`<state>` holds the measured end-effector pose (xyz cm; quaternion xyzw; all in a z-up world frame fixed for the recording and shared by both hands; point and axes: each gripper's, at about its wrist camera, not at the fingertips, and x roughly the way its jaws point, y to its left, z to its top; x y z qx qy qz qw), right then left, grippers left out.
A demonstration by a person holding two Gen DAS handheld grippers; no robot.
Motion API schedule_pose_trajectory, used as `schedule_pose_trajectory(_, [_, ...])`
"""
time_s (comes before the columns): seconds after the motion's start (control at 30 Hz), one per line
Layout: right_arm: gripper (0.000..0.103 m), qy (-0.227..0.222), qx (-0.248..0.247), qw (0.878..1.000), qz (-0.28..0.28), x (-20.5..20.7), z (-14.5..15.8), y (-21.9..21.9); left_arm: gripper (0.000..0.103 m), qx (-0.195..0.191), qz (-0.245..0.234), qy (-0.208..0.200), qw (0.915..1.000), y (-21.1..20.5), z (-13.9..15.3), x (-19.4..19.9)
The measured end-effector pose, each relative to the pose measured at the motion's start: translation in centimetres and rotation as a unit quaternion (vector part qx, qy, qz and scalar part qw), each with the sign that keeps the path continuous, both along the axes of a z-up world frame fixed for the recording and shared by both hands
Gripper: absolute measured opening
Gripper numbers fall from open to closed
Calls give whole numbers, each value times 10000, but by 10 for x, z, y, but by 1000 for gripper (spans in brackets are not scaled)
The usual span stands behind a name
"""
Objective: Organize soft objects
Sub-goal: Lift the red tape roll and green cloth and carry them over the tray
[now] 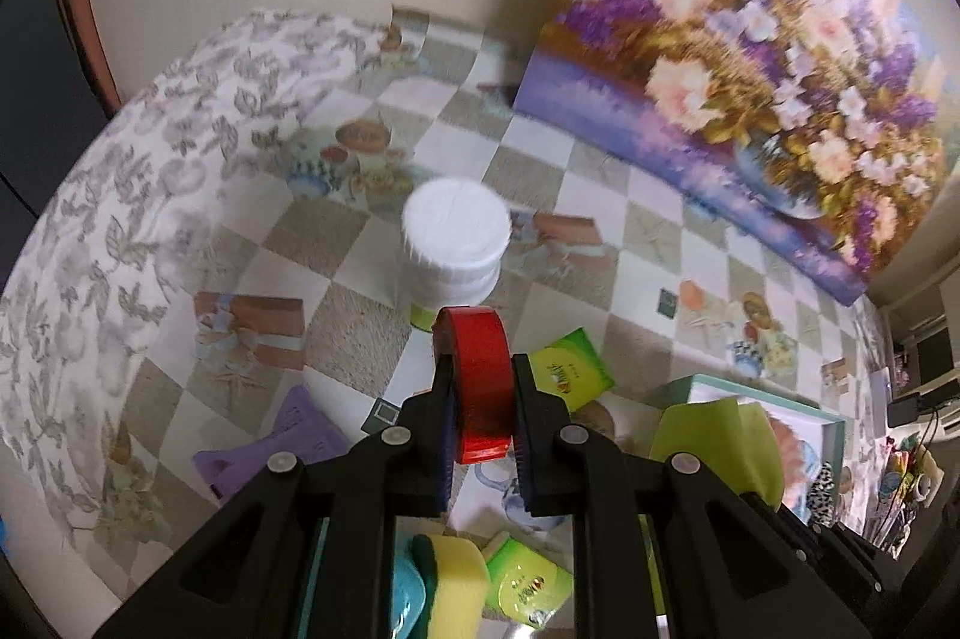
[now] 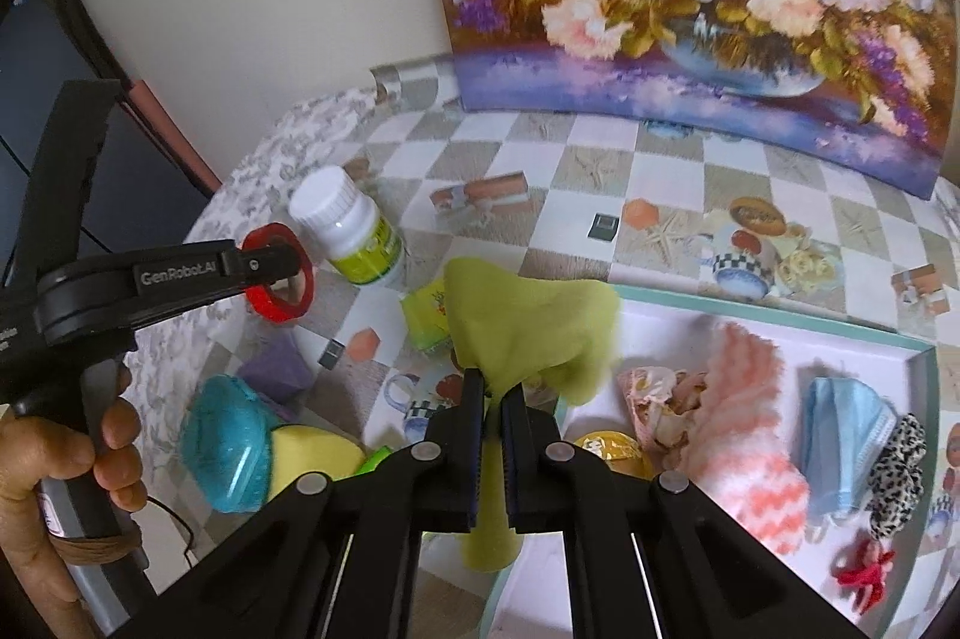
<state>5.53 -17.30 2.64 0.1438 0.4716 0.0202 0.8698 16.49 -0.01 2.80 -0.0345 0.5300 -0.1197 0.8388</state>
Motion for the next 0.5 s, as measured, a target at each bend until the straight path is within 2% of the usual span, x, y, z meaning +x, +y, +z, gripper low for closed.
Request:
schedule_pose_trajectory(0.17, [5,-144,-102,9998,-37,-17,16,1,17,-113,-72,-235,9996,0,22,-22])
schedule_pose_trajectory(0.5, [6,-414,-186,9987,-240,-59,44,-7,17,-100,-448,-756,9961,-16,56,-69])
